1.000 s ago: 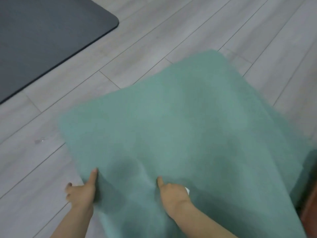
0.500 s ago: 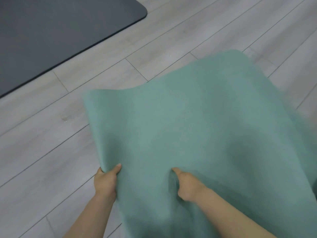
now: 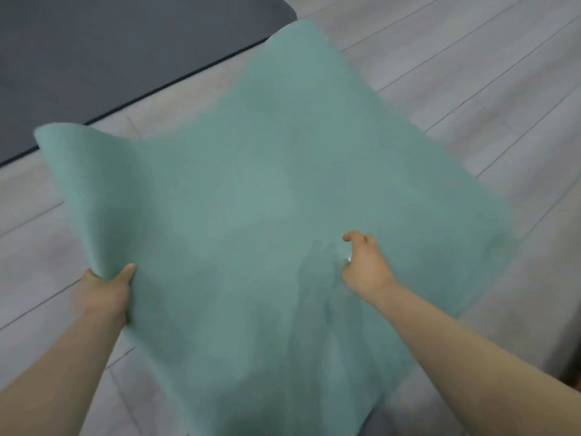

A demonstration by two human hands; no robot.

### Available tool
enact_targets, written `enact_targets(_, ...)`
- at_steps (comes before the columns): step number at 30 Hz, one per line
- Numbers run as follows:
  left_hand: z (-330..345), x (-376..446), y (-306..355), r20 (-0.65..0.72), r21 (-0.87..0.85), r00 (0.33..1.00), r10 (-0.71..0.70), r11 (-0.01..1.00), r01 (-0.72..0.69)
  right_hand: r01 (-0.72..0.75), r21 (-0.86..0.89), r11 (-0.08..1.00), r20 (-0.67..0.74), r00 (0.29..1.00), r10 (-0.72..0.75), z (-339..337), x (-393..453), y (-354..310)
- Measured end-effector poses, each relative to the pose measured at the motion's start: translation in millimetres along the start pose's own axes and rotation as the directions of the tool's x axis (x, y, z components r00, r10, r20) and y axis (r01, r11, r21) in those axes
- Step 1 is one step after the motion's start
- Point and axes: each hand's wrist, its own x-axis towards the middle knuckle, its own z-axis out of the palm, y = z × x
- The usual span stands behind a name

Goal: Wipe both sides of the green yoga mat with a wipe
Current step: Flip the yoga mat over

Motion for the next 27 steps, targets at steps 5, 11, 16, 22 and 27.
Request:
enact_targets(5, 2.3, 14.5, -41.5, 0.047, 0.105, 0.999, -0.018, 0.994, 0.013, 0.012, 0.041, 0.999, 0.111, 0.994, -0.016, 38.5, 34.9, 4.3)
enact_targets(11, 10.8, -31.9, -98.2, 0.139, -0.256, 0.978, -0.157, 0.948, 0.189, 0.201, 0.041, 0.979, 0.105, 0.973, -0.204, 93.8, 51.6, 20.7)
enact_targets(16, 20.3, -121.7, -122.0, 0.238, -0.322, 0.937, -0.255, 0.89, 0.324, 0.226, -0.083, 0.971, -0.021, 0.973, -0.228, 98.5, 58.0, 41.5)
enact_targets(22, 34.7, -101.7, -115.8, 0.053, 0.002, 0.965, -0.257, 0.966, 0.257, 0.32, -0.196, 0.927, 0.033, 0.947, -0.32, 102.1, 71.2, 50.8)
enact_targets(27, 36.6, -58.1, -106.3, 0.093, 0.275, 0.987, -0.133, 0.956, 0.103, 0.279, -0.057, 0.959, 0.005, 0.96, -0.279, 103.0, 83.4, 53.5)
